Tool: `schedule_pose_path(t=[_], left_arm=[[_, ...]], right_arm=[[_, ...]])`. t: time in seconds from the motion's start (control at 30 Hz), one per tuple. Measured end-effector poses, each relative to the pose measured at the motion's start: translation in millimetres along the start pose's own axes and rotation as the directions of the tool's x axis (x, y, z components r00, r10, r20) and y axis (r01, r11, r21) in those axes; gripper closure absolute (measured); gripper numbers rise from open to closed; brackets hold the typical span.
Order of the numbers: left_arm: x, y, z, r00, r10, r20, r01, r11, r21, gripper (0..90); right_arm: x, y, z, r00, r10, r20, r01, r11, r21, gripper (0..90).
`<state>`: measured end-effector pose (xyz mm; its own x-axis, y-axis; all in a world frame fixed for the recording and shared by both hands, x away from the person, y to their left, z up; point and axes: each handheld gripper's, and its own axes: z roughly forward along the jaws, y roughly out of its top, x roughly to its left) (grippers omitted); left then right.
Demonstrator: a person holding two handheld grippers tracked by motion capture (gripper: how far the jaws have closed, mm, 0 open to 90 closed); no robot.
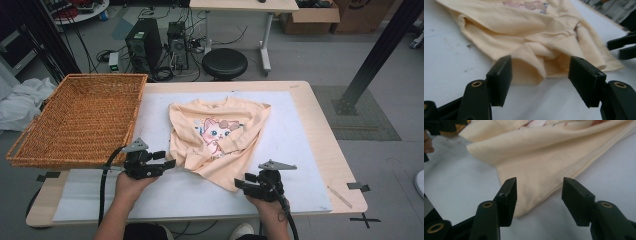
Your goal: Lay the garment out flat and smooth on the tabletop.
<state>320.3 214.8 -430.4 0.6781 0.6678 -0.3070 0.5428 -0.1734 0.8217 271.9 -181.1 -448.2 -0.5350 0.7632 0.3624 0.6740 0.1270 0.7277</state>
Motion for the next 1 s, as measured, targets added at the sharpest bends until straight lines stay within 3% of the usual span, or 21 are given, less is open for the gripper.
schedule_pose_path(t=[0.07, 0.17, 0.27, 0.33, 0.43, 0.5, 0.6, 0.7, 0.8, 0.9, 1.0], left_arm=[[2.3, -2.7, 0.0, 0.999, 0.016, 0.041, -0.015, 0.9995, -0.028, 36.8], [1.8, -4.9, -0.6, 0.9975, 0.042, 0.057, -0.039, 0.9976, -0.057, 35.9], [0.3, -6.9, 1.4, 0.9959, 0.065, 0.062, -0.061, 0.9964, -0.058, 35.2], [0.7, -8.4, 4.2, 0.9964, 0.065, 0.054, -0.063, 0.9972, -0.04, 35.0], [1.4, -9.7, 6.0, 0.9966, 0.06, 0.056, -0.058, 0.9976, -0.037, 35.0], [1.3, -9.5, 4.5, 0.9965, 0.06, 0.059, -0.058, 0.9977, -0.035, 35.0], [1.7, -8.9, -0.3, 0.9958, 0.069, 0.06, -0.067, 0.9972, -0.033, 34.7], [2.6, -10.0, -5.4, 0.9955, 0.065, 0.069, -0.063, 0.9975, -0.031, 34.5], [1.7, -13.4, -5.8, 0.9956, 0.06, 0.072, -0.059, 0.9981, -0.014, 33.9], [-0.1, -17.1, -2.2, 0.9954, 0.058, 0.077, -0.059, 0.9981, 0.016, 33.7], [-4.3, -19.5, 1.5, 0.9945, 0.049, 0.092, -0.052, 0.998, 0.036, 33.5]], right_arm=[[-0.2, -3.6, 5.1, 1.0, 0.002, -0.002, -0.002, 1.0, -0.008, 52.6], [-4.2, -5.2, 5.8, 0.9991, 0.028, -0.031, -0.029, 0.999, -0.025, 51.7], [-3.3, -5.3, 5.6, 0.9994, 0.016, -0.031, -0.016, 1.0, -0.022, 53.5], [-1.6, -5.7, 6.7, 0.9992, -0.009, -0.039, 0.008, 1.0, -0.009, 63.0], [2.2, -6.4, 8.3, 0.9976, -0.058, -0.038, 0.059, 0.998, 0.019, 84.5], [-0.5, -5.6, 4.3, 0.9966, -0.065, -0.051, 0.065, 0.998, 0.005, 87.9], [-15.2, -4.2, -12.1, 0.997, -0.067, -0.039, 0.066, 0.998, -0.007, 88.4], [-40.4, -6.0, -40.2, 0.9983, -0.056, -0.018, 0.055, 0.998, -0.027, 88.4], [-62.1, -11.8, -63.7, 0.9981, -0.059, 0.016, 0.06, 0.998, -0.013, 88.4], [-77.2, -19.2, -78.5, 0.9971, -0.055, 0.053, 0.055, 0.998, -0.004, 88.3], [-85.7, -24.4, -86.0, 0.9978, -0.032, 0.059, 0.034, 0.999, -0.033, 88.2]])
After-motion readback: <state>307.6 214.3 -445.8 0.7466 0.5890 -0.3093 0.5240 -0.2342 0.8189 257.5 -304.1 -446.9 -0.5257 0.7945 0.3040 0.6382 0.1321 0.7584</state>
